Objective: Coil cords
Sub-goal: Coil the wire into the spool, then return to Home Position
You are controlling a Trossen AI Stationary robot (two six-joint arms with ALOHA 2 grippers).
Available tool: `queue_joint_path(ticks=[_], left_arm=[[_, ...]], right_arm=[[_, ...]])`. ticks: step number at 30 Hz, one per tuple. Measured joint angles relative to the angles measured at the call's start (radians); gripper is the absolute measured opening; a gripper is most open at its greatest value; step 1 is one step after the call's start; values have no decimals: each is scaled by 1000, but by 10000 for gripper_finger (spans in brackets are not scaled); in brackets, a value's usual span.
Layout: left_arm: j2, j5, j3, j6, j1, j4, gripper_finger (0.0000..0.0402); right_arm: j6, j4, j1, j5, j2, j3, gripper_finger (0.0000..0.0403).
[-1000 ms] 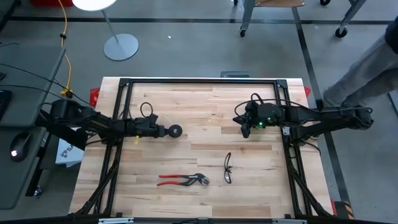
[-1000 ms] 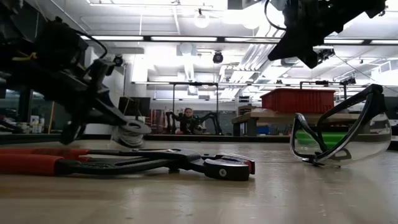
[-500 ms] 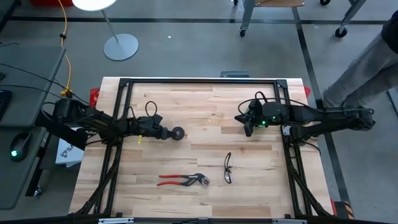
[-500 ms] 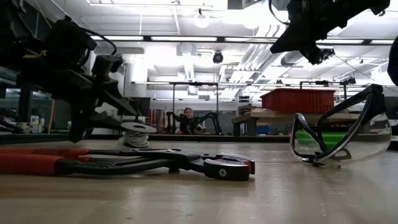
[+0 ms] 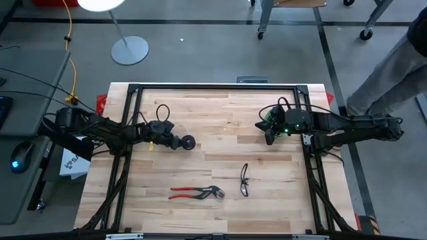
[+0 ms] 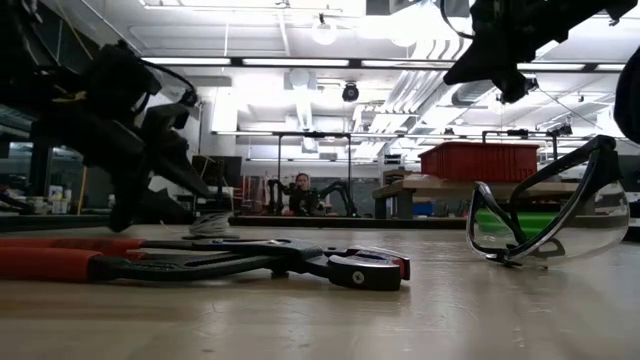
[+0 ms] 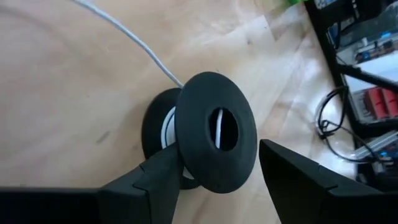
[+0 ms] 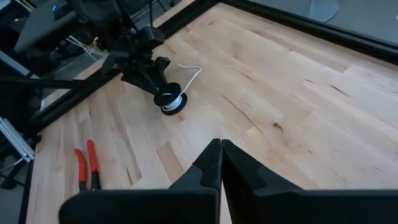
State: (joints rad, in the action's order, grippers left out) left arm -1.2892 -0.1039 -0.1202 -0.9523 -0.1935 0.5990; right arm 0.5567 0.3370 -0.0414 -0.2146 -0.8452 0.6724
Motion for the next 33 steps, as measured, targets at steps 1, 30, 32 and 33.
queue_joint_path(ticks=[1,30,32,33], left_arm=[[0,1,0,17,-5,-1,207],[369,-157,-157,303,-154,-352,195],[418,-135,-222,394,-154,-471,188],[440,-119,-244,423,-154,-503,185]], right_arm=[[5,2,0,-3,0,0,0],[61,18,-3,-32,2,0,0],[74,17,-14,-40,2,0,0],[74,13,-20,-41,2,0,0]])
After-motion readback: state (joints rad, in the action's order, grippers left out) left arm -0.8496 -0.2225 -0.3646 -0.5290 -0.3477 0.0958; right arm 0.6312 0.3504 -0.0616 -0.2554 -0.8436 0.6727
